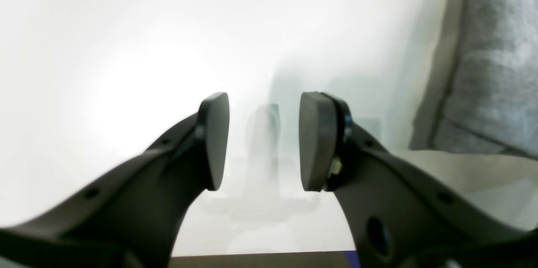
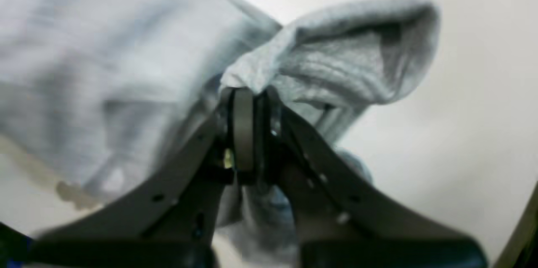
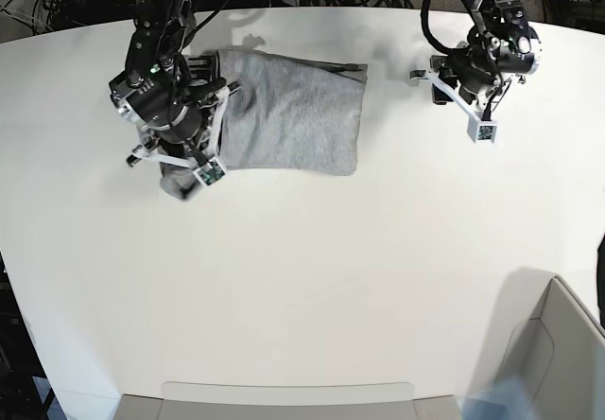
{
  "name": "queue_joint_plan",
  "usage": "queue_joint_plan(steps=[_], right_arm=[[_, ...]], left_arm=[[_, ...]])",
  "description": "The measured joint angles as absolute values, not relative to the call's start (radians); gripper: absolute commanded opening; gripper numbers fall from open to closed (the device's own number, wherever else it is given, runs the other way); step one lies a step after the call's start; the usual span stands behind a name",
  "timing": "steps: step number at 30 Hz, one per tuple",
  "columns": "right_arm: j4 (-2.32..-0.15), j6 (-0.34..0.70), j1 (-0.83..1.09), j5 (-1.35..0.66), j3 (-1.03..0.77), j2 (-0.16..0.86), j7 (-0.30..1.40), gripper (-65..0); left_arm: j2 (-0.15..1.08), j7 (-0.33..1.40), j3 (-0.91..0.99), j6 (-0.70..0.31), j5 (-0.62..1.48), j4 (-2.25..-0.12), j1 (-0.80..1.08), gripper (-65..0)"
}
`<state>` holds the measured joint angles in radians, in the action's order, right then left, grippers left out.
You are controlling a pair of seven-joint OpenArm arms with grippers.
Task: Fold the T-shirt properly
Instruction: 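Grasp the folded bundle with the right gripper and fold it over again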
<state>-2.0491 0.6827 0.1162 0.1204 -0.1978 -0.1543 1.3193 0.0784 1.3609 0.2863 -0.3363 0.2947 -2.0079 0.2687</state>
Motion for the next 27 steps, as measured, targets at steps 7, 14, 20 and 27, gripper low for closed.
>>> queue_joint_plan(steps=[7, 14, 20, 27], right_arm=[[-2.049, 0.683, 0.111, 0.130, 0.001, -0.152, 1.320, -65.0], [-2.049, 0.683, 0.123, 0.127, 0.296, -0.147, 1.214, -65.0], [-1.960, 0.593, 0.127, 0.105, 0.477, -0.148, 1.140, -65.0], [-1.915, 0.522, 0.132, 0.029, 0.378, -0.142, 1.147, -65.0]], left_arm=[[0.080, 1.360, 0.291, -0.336, 0.291, -1.977, 0.269, -39.0], [0.080, 1.353, 0.291, -0.337, 0.291, -1.914, 0.268, -39.0], [0.078, 1.353, 0.291, -0.337, 0.292, -1.913, 0.269, -39.0], [0.078, 1.353, 0.291, -0.337, 0.292, -1.913, 0.266, -39.0]])
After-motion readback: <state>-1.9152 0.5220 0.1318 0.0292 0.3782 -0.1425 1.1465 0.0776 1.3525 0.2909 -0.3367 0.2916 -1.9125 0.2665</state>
